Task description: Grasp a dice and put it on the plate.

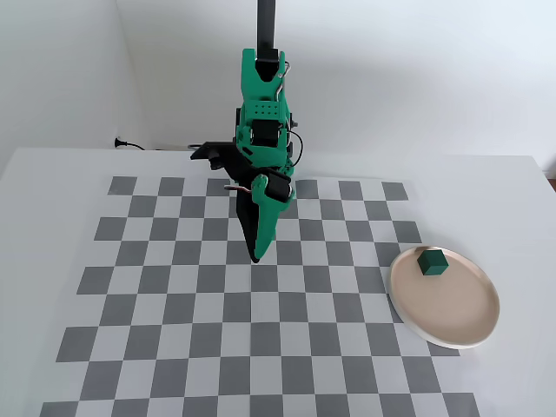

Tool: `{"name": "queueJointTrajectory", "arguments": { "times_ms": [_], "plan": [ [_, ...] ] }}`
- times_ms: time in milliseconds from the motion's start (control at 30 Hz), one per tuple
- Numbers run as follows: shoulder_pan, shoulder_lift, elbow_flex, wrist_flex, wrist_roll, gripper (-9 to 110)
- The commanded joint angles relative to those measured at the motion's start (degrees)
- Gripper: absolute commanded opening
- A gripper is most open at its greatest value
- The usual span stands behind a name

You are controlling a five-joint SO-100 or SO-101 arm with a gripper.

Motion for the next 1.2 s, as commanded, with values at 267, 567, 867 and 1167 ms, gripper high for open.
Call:
{"name": "queueJointTrajectory", "arguments": {
  "times_ms": [267,567,867,1167],
  "plan": [
    [1.05,14.41,-1.14,28.92,26.02,-5],
    [-0.62,21.88,-0.79,49.22,35.33,-5],
    [0.09,21.88,-0.79,53.61,34.37,-4],
    [0.09,21.88,-0.79,53.61,34.28,-1]
  ]
}}
